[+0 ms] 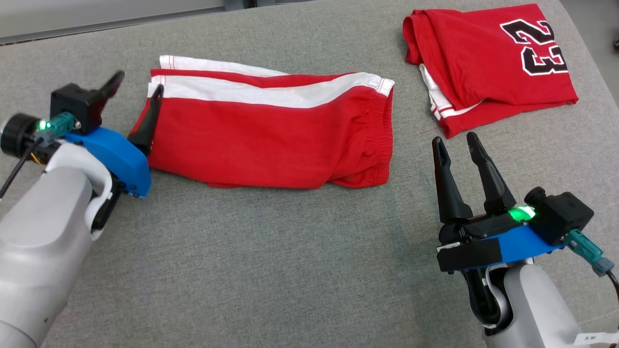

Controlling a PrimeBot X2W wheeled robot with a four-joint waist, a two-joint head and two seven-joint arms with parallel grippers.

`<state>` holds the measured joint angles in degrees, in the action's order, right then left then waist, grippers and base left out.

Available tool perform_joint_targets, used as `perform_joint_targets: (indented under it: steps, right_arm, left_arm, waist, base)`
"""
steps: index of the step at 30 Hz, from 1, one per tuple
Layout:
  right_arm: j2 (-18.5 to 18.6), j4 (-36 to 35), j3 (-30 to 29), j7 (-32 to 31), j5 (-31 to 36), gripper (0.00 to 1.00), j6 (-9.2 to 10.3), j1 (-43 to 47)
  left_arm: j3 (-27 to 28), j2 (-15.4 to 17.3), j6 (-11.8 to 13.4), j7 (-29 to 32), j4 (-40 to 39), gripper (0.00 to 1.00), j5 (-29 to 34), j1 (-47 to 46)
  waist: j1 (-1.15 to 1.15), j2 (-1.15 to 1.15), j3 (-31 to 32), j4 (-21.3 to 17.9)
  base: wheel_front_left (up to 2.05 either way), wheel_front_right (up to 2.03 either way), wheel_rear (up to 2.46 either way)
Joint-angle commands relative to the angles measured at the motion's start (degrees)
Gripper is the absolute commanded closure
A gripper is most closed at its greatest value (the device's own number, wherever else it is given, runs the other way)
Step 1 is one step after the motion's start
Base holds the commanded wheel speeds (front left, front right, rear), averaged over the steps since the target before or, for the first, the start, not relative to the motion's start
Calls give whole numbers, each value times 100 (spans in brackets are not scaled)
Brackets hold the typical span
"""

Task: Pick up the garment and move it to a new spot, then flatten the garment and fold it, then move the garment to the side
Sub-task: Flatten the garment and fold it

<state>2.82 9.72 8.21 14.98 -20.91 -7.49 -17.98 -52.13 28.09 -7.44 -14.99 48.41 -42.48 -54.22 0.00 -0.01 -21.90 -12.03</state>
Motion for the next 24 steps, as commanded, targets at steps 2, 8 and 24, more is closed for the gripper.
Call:
perform_joint_targets:
  steps: [2,8,24]
  right_arm:
    - [14,-31,21,27,-57,0,-1,-16]
    - [14,-37,-6,27,-6,0,-1,-25]
    - [14,60,1,27,46,0,-1,-94]
  left_arm:
    - [-127,-75,-3,74,129,0,-319,157]
    - [-424,-151,-3,245,234,0,-881,295]
    - [-1155,-383,-3,320,671,0,-1449,213]
  waist:
    - [0,1,-18,-15]
    - [0,1,-89,9]
    - [0,1,-109,47]
  base:
    - [0,0,0]
    - [0,0,0]
    - [0,0,0]
